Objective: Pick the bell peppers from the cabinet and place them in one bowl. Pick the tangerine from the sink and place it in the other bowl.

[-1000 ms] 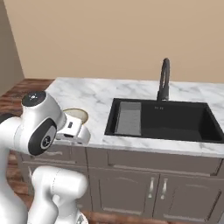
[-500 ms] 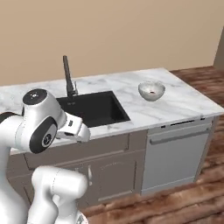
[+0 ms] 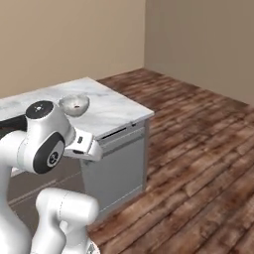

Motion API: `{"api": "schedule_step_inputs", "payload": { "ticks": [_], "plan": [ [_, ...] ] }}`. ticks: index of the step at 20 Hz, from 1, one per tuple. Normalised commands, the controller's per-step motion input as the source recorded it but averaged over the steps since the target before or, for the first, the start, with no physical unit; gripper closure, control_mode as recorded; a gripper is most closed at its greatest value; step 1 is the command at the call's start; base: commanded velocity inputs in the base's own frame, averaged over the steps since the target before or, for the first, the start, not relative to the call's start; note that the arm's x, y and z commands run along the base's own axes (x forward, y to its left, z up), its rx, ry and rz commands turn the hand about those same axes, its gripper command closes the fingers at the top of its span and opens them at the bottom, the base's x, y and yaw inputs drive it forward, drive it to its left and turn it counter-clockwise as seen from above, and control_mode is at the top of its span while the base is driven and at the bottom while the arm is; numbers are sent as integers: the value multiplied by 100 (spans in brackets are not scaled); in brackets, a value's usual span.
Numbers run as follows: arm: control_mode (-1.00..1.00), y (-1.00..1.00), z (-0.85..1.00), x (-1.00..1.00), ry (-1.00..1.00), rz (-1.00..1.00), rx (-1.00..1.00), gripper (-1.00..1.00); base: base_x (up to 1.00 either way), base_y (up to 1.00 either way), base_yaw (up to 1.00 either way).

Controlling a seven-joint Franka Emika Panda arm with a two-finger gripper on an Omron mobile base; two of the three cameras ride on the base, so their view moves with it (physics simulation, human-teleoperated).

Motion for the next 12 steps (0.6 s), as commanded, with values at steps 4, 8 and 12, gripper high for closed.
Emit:
{"api": "schedule_step_inputs", "payload": {
  "ticks": [4,8,12],
  "plan": [
    [100,0,0,0,0,0,0,-100,84,-92,-43],
    [100,0,0,0,0,0,0,-100,100,-75,-24],
    [100,0,0,0,0,0,0,-100,100,-49,-1]
  ]
}}
